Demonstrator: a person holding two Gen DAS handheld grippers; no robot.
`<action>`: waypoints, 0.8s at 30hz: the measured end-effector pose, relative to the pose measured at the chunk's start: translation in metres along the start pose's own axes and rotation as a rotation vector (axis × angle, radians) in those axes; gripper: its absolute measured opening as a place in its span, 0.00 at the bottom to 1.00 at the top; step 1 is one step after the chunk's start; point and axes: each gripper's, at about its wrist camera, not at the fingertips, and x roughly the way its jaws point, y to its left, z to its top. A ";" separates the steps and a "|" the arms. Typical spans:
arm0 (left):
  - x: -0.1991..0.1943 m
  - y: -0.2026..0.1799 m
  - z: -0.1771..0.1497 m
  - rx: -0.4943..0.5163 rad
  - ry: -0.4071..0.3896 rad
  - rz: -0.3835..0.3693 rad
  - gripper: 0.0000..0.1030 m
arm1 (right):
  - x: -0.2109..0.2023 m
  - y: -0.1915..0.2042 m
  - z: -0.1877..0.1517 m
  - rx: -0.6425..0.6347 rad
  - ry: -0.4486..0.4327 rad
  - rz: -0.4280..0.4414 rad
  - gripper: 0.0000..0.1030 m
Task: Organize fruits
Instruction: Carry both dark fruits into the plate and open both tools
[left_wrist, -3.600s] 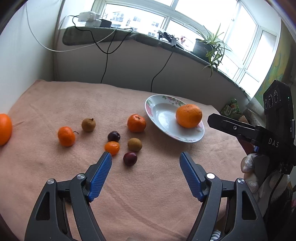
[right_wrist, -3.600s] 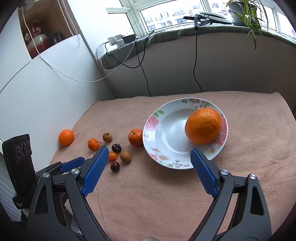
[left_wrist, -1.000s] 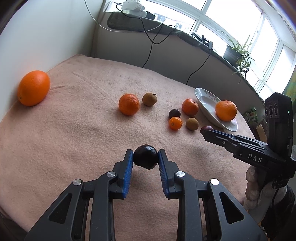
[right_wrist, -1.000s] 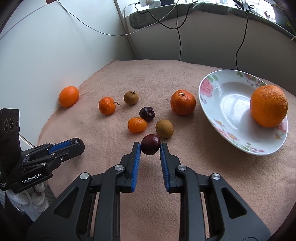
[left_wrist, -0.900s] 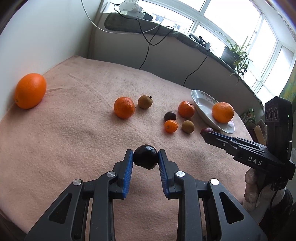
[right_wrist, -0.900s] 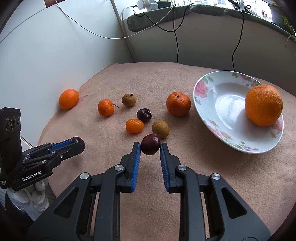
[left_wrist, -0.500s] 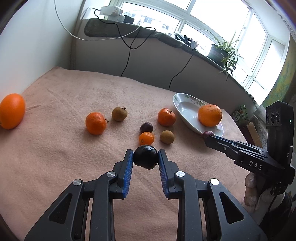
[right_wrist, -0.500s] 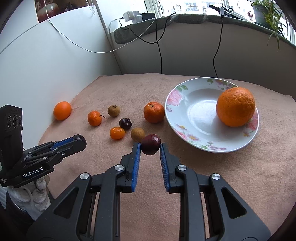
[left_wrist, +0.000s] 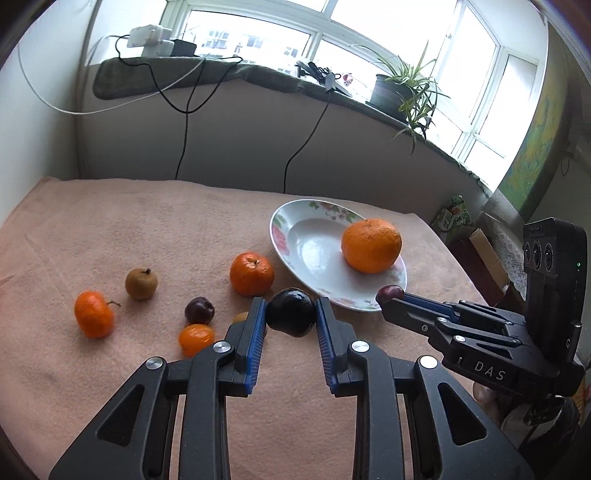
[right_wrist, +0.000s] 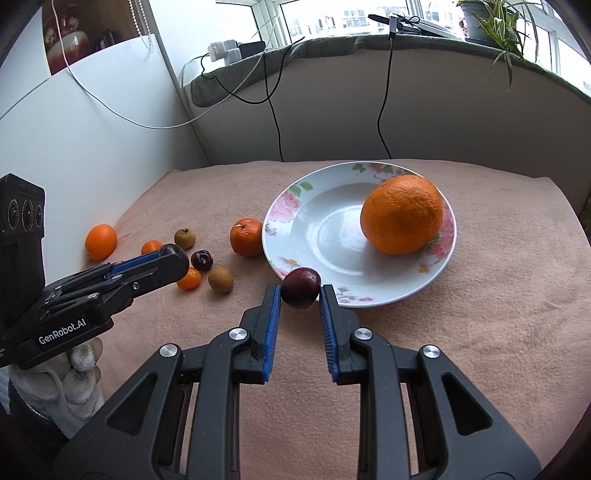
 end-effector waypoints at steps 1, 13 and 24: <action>0.003 -0.003 0.002 0.008 0.001 -0.004 0.25 | 0.000 -0.002 0.000 0.004 0.000 -0.002 0.22; 0.039 -0.025 0.017 0.057 0.042 -0.015 0.25 | 0.003 -0.017 0.003 0.014 0.003 -0.034 0.22; 0.057 -0.033 0.018 0.081 0.078 -0.006 0.25 | 0.006 -0.023 0.003 0.002 0.008 -0.054 0.22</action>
